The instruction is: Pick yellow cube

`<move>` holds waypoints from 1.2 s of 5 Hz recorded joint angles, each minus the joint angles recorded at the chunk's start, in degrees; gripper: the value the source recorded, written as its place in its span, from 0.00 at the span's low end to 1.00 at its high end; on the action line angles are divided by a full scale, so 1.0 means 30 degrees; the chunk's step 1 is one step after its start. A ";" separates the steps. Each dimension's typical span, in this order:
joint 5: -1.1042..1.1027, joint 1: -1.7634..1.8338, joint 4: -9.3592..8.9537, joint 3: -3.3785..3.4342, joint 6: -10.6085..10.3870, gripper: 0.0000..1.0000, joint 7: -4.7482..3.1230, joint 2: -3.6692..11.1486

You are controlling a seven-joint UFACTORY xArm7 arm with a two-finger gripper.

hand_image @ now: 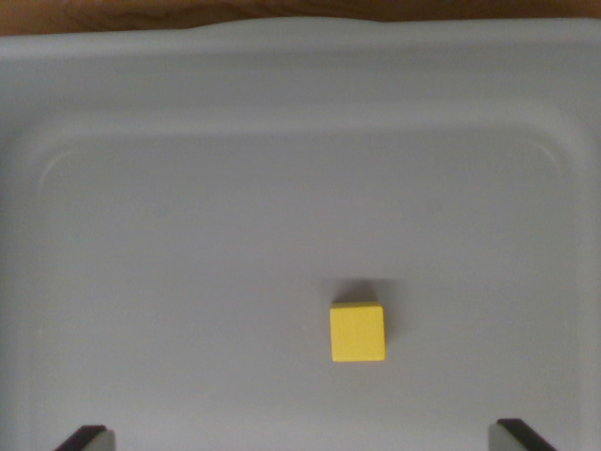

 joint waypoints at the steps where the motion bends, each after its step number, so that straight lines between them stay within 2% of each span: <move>1: 0.0019 -0.0010 -0.0142 -0.0006 -0.0191 0.00 -0.0052 0.0071; 6: 0.0089 -0.0047 -0.0660 -0.0027 -0.0888 0.00 -0.0243 0.0332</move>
